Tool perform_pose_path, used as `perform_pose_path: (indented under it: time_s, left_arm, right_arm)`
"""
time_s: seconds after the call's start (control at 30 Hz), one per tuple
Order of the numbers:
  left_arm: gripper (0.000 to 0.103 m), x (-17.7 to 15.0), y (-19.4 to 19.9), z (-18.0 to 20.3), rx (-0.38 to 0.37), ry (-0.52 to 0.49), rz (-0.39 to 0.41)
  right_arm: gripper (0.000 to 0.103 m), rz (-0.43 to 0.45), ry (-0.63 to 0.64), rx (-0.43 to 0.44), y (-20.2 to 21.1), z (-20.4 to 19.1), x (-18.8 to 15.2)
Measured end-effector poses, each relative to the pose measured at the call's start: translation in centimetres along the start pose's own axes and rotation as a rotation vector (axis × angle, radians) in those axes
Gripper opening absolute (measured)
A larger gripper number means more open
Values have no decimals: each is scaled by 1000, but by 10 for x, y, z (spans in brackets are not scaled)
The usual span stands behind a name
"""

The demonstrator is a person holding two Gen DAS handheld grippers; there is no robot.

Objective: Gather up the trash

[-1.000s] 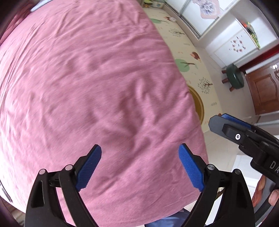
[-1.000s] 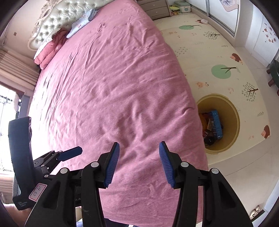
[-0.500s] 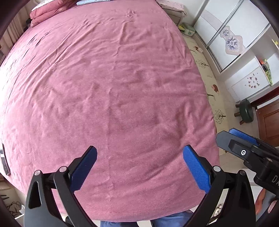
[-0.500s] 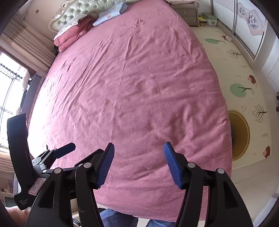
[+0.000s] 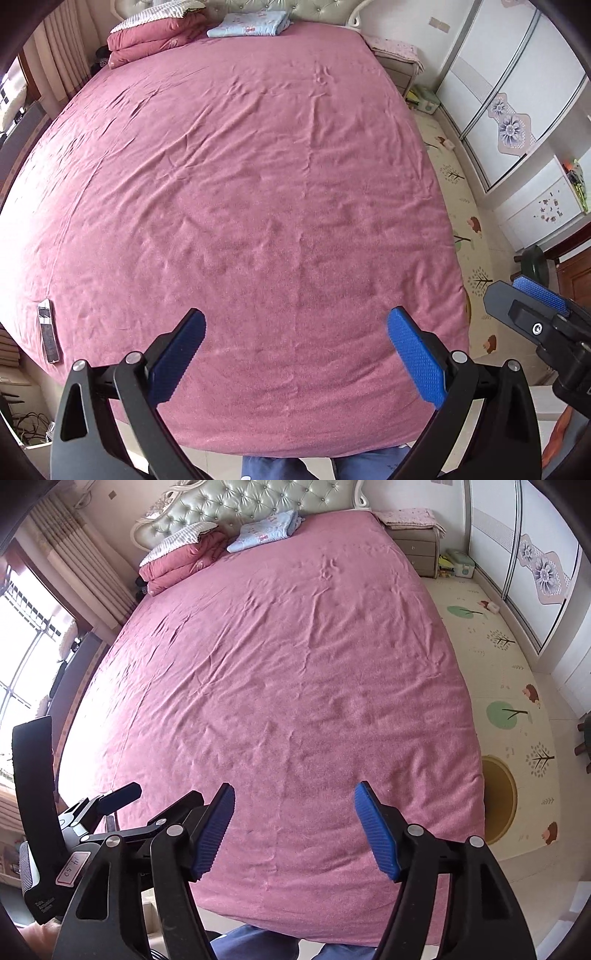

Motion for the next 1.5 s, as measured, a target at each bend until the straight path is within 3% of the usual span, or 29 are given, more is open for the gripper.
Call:
perform_pose_path:
  time_s: [0.1,0.4,0.83,1.5]
  left_arm:
    - [98,3,8,-1,-16,0,10]
    - [98,16,15,-10,63,-41,74]
    - [98,26,19,-12,43,-29,75]
    - [98,33,25,-15,24,-14,89]
  right_arm:
    - [66,17,-1,3,3,-8,2]
    - [66,29,15,-38,2,-12,7]
    - [67,45,16,-83,5,-6,16]
    - [69,45,31,-81,0,-6,22]
Point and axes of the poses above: each gripper's, at about its wrist camera, not at the fingertips, and y roughly against the way its jaws point, z to its right, x to its top, the point moved 3 cm from there along -y, roughly the way its jaws point, and after that the axes turned 12 degrees about y, right-handed, at the moved point
